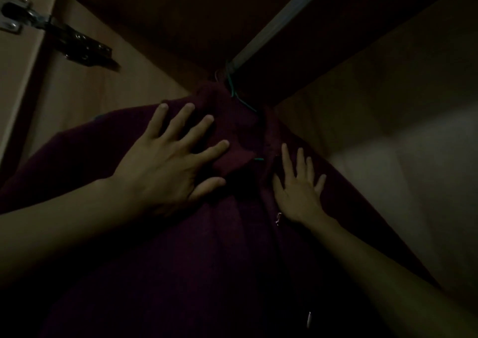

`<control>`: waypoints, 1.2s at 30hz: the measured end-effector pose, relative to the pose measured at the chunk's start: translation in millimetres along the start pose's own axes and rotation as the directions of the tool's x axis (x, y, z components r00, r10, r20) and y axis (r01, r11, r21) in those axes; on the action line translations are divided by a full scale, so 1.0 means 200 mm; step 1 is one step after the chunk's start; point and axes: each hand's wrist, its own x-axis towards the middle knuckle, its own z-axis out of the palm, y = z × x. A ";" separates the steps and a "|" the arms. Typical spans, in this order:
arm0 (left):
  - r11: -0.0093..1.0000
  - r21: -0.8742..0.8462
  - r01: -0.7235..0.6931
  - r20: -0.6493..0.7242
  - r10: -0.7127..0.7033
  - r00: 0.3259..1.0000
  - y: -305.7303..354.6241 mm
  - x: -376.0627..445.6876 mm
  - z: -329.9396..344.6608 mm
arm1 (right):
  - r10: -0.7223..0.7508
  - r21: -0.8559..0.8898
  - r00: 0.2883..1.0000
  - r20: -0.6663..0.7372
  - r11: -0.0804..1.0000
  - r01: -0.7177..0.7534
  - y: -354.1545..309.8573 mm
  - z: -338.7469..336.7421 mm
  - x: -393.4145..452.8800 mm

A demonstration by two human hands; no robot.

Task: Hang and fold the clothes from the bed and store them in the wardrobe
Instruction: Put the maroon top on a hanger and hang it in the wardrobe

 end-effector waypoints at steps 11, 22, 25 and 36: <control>0.999 0.038 -0.002 0.094 -0.001 0.996 0.07 -0.02 0.04 | 0.021 -0.048 0.992 0.121 0.999 -0.015 0.00 0.08 -0.25; 0.985 -0.159 -0.060 0.257 0.100 0.961 0.35 -0.64 -0.06 | 0.063 -0.179 0.940 0.335 0.984 -0.002 0.21 -0.09 -1.09; 0.980 -0.188 -0.066 0.298 0.120 0.947 0.44 -0.76 -0.09 | 0.091 -0.189 0.910 0.405 0.982 -0.014 0.24 -0.08 -1.32; 0.971 -0.219 -0.100 0.349 0.174 0.921 0.52 -0.99 -0.21 | 0.064 0.005 0.916 0.396 0.997 -0.072 0.19 -0.34 -1.54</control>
